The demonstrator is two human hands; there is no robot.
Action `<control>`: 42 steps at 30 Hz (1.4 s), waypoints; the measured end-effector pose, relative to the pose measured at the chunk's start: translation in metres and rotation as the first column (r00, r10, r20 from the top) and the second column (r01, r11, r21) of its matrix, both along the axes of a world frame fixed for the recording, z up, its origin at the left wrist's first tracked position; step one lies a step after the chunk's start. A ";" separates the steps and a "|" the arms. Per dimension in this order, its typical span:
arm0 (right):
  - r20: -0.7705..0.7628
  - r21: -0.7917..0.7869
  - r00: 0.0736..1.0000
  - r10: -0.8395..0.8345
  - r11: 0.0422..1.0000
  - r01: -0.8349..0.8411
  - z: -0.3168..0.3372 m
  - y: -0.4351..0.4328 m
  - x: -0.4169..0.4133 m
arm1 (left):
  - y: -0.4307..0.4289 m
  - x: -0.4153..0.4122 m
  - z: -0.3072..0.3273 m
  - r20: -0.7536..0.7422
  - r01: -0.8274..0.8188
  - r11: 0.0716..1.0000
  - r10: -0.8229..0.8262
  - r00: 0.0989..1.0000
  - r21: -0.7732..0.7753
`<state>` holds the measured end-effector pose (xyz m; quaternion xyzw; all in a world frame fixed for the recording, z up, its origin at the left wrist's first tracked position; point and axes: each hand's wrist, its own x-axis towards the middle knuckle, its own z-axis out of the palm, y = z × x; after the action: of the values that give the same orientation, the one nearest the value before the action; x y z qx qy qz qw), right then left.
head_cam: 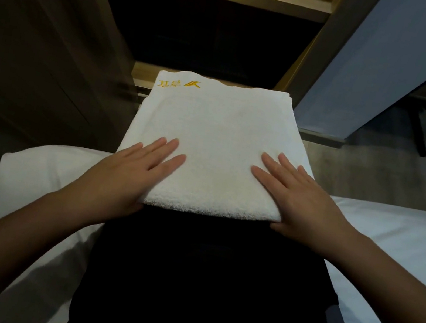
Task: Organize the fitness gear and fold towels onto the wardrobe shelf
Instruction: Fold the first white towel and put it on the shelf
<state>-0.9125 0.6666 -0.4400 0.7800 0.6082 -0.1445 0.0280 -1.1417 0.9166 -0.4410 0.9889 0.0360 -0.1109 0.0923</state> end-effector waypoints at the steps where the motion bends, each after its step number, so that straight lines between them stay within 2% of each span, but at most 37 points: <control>1: -0.013 0.070 0.999 -0.035 0.997 0.035 0.001 -0.003 -0.003 | -0.005 -0.003 0.001 0.078 -0.037 0.999 0.037 0.996 -0.005; 4: -0.057 0.243 0.988 -0.141 0.958 0.150 0.005 -0.011 -0.006 | -0.008 -0.012 0.005 0.262 -0.114 0.993 0.121 0.958 -0.042; 7: -0.047 0.314 0.988 -0.149 0.937 0.156 0.010 -0.011 0.001 | 0.002 -0.015 0.010 0.320 -0.101 0.993 0.114 0.941 -0.056; 10: -0.174 0.320 0.972 -0.159 0.924 0.209 0.018 -0.012 0.015 | 0.016 -0.015 0.013 0.272 -0.159 0.964 0.215 0.938 -0.213; 12: -0.315 0.282 0.934 -0.170 0.923 0.263 0.027 -0.013 0.029 | 0.024 -0.012 0.023 0.224 -0.221 0.902 0.318 0.921 -0.371; 14: -0.473 0.146 0.859 -0.194 0.945 0.294 0.039 -0.011 0.046 | 0.039 -0.006 0.035 0.057 -0.285 0.809 0.364 0.930 -0.515; 16: -0.622 -0.036 0.753 -0.213 0.969 0.243 0.052 -0.008 0.062 | 0.057 -0.001 0.049 -0.189 -0.321 0.686 0.263 0.946 -0.653; 18: -0.779 -0.129 0.583 -0.231 0.969 0.211 0.061 -0.005 0.076 | 0.070 0.003 0.064 -0.302 -0.334 0.557 0.152 0.941 -0.760; 19: -0.846 -0.149 0.465 -0.262 0.953 0.265 0.063 -0.003 0.082 | 0.077 0.004 0.070 -0.321 -0.350 0.477 0.144 0.936 -0.806; 21: -0.927 -0.183 0.210 -0.310 0.865 0.467 0.064 0.006 0.089 | 0.087 0.014 0.072 -0.323 -0.415 0.316 0.305 0.896 -0.853; 22: -0.946 -0.207 0.089 -0.311 0.796 0.569 0.063 0.012 0.090 | 0.091 0.022 0.070 -0.312 -0.448 0.237 0.448 0.838 -0.862; 24: -0.946 -0.279 -0.091 -0.310 0.641 0.715 0.060 0.024 0.091 | 0.093 0.041 0.063 -0.299 -0.504 0.075 0.727 0.618 -0.860; 26: -0.922 -0.341 -0.178 -0.345 0.503 0.794 0.056 0.037 0.091 | 0.090 0.061 0.056 -0.226 -0.521 0.024 0.882 0.412 -0.853; 28: -0.919 -0.313 -0.148 -0.366 0.449 0.837 0.054 0.046 0.091 | 0.087 0.076 0.050 -0.138 -0.535 0.052 0.941 0.309 -0.843; 30: -0.939 -0.240 -0.088 -0.334 0.445 0.863 0.051 0.049 0.093 | 0.089 0.085 0.047 -0.105 -0.536 0.058 0.958 0.268 -0.842; 32: -0.965 -0.202 -0.081 -0.248 0.516 0.832 0.043 0.044 0.095 | 0.094 0.092 0.043 -0.140 -0.531 0.012 0.959 0.245 -0.847; 34: -0.968 -0.200 -0.065 -0.243 0.586 0.785 0.030 0.035 0.096 | 0.098 0.100 0.036 -0.188 -0.554 -0.040 0.959 0.213 -0.832; 36: -0.945 -0.172 0.038 -0.323 0.593 0.786 0.016 0.034 0.095 | 0.101 0.110 0.032 -0.276 -0.576 -0.125 0.944 0.182 -0.808; 37: -0.932 -0.146 0.080 -0.353 0.569 0.810 0.010 0.038 0.096 | 0.103 0.113 0.033 -0.348 -0.577 -0.179 0.917 0.196 -0.797; 39: -0.929 -0.109 0.088 -0.359 0.494 0.863 0.001 0.048 0.101 | 0.109 0.110 0.034 -0.468 -0.572 -0.231 0.828 0.309 -0.787; 40: -0.931 -0.105 0.074 -0.356 0.458 0.883 -0.001 0.054 0.102 | 0.111 0.104 0.033 -0.484 -0.565 -0.224 0.796 0.364 -0.794; 42: -0.924 -0.117 0.058 -0.377 0.425 0.897 -0.004 0.064 0.105 | 0.114 0.087 0.025 -0.459 -0.563 -0.176 0.787 0.412 -0.807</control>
<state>-0.8078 0.7301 -0.4444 0.7501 0.0991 -0.3442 -0.5560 -1.0549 1.0301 -0.4165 0.5678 0.4791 0.0596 0.6667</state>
